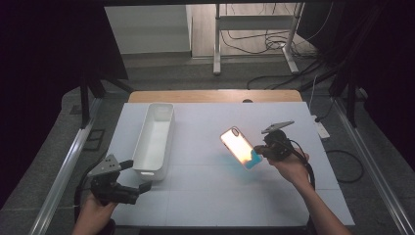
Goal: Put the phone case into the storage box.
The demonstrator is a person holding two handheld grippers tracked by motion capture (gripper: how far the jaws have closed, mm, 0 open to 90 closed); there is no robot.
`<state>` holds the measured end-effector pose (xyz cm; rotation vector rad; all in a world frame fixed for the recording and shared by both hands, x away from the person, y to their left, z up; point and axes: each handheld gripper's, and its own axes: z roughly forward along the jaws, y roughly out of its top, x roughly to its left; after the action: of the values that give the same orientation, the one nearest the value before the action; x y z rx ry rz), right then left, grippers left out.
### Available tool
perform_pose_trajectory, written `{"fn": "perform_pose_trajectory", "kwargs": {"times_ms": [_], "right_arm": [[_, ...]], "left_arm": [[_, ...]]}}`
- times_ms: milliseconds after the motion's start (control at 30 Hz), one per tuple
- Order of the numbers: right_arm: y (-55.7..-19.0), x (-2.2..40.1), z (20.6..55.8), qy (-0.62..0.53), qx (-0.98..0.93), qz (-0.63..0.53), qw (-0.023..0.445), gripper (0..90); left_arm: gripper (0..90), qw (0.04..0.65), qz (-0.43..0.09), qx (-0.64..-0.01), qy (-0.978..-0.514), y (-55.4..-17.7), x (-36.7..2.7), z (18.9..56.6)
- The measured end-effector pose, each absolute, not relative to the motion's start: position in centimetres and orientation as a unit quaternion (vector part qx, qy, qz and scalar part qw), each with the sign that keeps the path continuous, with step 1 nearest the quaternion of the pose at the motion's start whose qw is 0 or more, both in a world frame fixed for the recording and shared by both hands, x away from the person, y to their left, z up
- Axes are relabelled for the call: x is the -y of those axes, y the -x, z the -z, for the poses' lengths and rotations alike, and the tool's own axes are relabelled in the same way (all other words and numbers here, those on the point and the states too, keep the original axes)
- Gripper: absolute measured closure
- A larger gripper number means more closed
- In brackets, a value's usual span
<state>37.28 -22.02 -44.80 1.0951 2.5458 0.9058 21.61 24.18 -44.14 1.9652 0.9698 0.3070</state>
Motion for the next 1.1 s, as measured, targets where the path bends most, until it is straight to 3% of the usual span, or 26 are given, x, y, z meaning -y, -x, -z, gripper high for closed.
{"fn": "perform_pose_trajectory", "kwargs": {"times_ms": [1100], "right_arm": [[-36.1,21.1,43.2,-0.348,-0.859,-0.352,0.132,88.0]], "left_arm": [[0.0,0.457,-0.082,-0.344,-0.816,-28.7,-16.1,42.5]]}}
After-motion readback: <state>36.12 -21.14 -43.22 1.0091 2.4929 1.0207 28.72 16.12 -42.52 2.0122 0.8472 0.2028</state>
